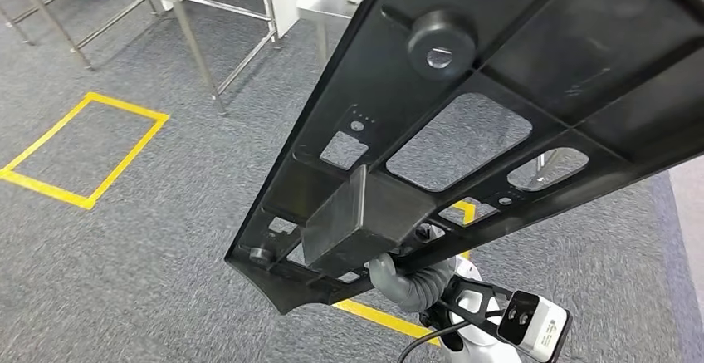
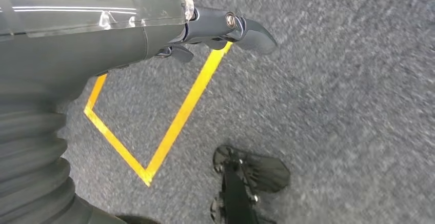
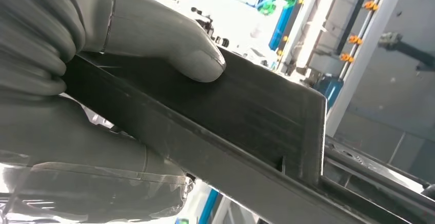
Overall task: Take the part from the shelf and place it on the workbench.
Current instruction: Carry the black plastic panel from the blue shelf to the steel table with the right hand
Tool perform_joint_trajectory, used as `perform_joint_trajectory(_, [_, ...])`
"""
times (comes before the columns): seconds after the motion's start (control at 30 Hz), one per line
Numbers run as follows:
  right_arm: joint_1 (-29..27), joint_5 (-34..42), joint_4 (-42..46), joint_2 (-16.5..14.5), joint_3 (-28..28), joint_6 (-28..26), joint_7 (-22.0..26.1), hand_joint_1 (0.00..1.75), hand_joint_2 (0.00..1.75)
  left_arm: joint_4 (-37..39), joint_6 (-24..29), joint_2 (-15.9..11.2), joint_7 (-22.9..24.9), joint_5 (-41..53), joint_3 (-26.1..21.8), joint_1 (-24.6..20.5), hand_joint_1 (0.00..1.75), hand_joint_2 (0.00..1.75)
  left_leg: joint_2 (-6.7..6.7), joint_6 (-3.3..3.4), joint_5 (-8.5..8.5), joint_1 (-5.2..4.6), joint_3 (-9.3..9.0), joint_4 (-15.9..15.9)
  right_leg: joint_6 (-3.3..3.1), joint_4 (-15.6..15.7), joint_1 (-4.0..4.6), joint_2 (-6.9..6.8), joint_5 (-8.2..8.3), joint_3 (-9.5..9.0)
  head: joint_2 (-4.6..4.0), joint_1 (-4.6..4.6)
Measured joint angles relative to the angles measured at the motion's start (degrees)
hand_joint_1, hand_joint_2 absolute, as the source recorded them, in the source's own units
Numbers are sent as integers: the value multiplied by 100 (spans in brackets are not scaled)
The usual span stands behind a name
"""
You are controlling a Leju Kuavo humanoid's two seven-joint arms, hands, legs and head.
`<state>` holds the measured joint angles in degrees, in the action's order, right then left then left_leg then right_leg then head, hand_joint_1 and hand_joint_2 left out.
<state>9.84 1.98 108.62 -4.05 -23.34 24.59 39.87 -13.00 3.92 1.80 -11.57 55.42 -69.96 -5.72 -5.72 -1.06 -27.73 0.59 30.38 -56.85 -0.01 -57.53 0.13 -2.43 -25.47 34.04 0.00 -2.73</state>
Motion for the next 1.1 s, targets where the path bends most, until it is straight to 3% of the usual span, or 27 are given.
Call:
perform_joint_trajectory(0.07, [1, 2, 1, -5, 14, 4, 2, 171, 175, 1, -19, 1, -21, 7, 0, -20, 0, 175, 150, -49, -139, 24, 41, -175, -70, 42, -34, 101, 21, -29, 0, 0])
perform_joint_trajectory(0.1, [1, 4, 2, -8, 16, 9, 2, 171, 175, 1, -29, 3, -35, 11, 1, -23, 0, 175, 285, -66, -292, 38, 145, -430, -99, 60, -54, 154, 30, -45, 0, -1])
perform_joint_trajectory(0.17, [-5, 4, 1, -10, 20, 20, 2, 171, 175, 2, -51, 5, -75, 9, 1, -5, 0, 175, 494, -92, -660, 52, 504, -1204, -128, 61, -55, 276, 32, -50, 0, -1])
perform_joint_trajectory(0.2, [-13, 2, 0, -10, 24, 24, 2, 171, 175, 2, -61, 3, -96, 4, 1, 8, 0, 175, 521, -103, -776, 54, 689, -1551, -130, 57, -51, 348, 32, -50, 0, -1])
perform_joint_trajectory(0.23, [-19, 1, -1, -10, 27, 31, 2, 171, 175, 2, -72, 2, -114, -2, 0, 17, 0, 175, 526, -109, -780, 54, 800, -1722, -130, 51, -48, 421, 30, -53, 0, 0])
perform_joint_trajectory(0.27, [-23, -2, -1, -10, 31, 39, 1, 171, 175, 2, -85, 1, -127, -7, 0, 21, 0, 175, 530, -110, -668, 56, 807, -1670, -124, 45, -48, 493, 26, -60, 0, 0])
perform_joint_trajectory(0.3, [-24, -4, -1, -10, 33, 48, 1, 171, 175, 2, -98, 1, -138, -7, 0, 19, 0, 175, 547, -105, -456, 62, 704, -1390, -114, 36, -51, 564, 19, -71, 0, 0])
perform_joint_trajectory(0.37, [-19, -9, -1, -10, 36, 65, 1, 171, 175, 2, -125, 1, -151, -6, 0, 10, 0, 175, 707, -88, -47, 84, 360, -566, -69, -1, -48, 694, -6, -80, 0, 0])
perform_joint_trajectory(0.43, [-12, -12, 0, -11, 38, 73, -1, 171, 175, 2, -138, 1, -153, -3, 0, 1, 0, 175, 851, -37, 77, 90, 172, -138, -3, -34, -45, 806, -11, -47, 0, -1])
perform_joint_trajectory(0.5, [-12, -14, 1, -11, 48, 77, -2, 171, 175, 2, -140, 6, -151, -2, 0, -11, 0, 175, 813, 40, 71, 76, 164, -116, 71, -30, -52, 900, 10, -8, 0, -1])
perform_joint_trajectory(0.53, [-15, -15, 1, -10, 56, 78, -2, 171, 175, 2, -143, 10, -154, -2, 0, -23, 0, 175, 762, 80, 87, 77, 161, -101, 103, -47, -52, 871, -1, 6, 0, 0])
perform_joint_trajectory(0.6, [-6, -23, 2, -10, 72, 78, -1, 171, 175, 1, -153, 17, -173, -2, 0, -44, 0, 175, 656, 159, 114, 86, 155, -64, 156, -324, -44, 625, -180, 139, 0, 1])
perform_joint_trajectory(0.67, [1, -30, 1, -10, 77, 79, -1, 171, 175, 0, -158, 14, -191, -4, 0, -34, 0, 175, 533, 201, 112, 66, 159, -57, 186, -1048, -48, 342, -549, 489, 0, 2])
perform_joint_trajectory(0.73, [-11, -30, -1, -10, 78, 86, -1, 171, 175, 0, -157, 11, -195, -6, 0, -15, 0, 175, 393, 213, 103, 43, 165, -59, 197, -1677, -57, 275, -758, 805, 0, 2])
perform_joint_trajectory(0.77, [-16, -31, -2, -10, 79, 90, -1, 171, 175, 1, -157, 11, -195, -6, 0, -14, 0, 175, 329, 214, 97, 35, 162, -60, 190, -1700, -55, 265, -706, 817, 0, 2])
perform_joint_trajectory(0.8, [-19, -30, -2, -10, 79, 93, -1, 171, 175, 1, -157, 11, -196, -6, 0, -18, 0, 175, 275, 211, 89, 27, 153, -60, 172, -1478, -50, 248, -554, 699, 0, 2])
perform_joint_trajectory(0.87, [-18, -26, -1, -10, 79, 96, -1, 171, 175, 2, -159, 14, -198, -5, 0, -29, 0, 175, 206, 188, 69, 10, 125, -60, 101, -637, -25, 177, -203, 245, 0, 2])
perform_joint_trajectory(0.93, [-19, 3, 0, -10, 80, 114, -1, 171, 175, 2, -161, 17, -197, -1, 0, -46, 0, 175, 162, 140, 51, -9, 105, -61, 29, -87, 15, 127, -53, -40, 0, 2])
perform_joint_trajectory(1.03, [-30, 110, 3, -11, 111, 200, -2, 171, 175, 1, -151, 15, -164, 22, 0, -70, 0, 175, 140, 50, 38, -14, 84, -50, -42, 6, 19, 158, -42, -74, 0, 2])
perform_joint_trajectory(1.1, [-31, 149, 9, -22, 141, 247, -1, 171, 175, 1, -141, 10, -139, 30, 0, -70, 0, 175, 288, -7, -104, -5, 157, -242, -98, 59, -20, 182, -15, -105, 0, 1])
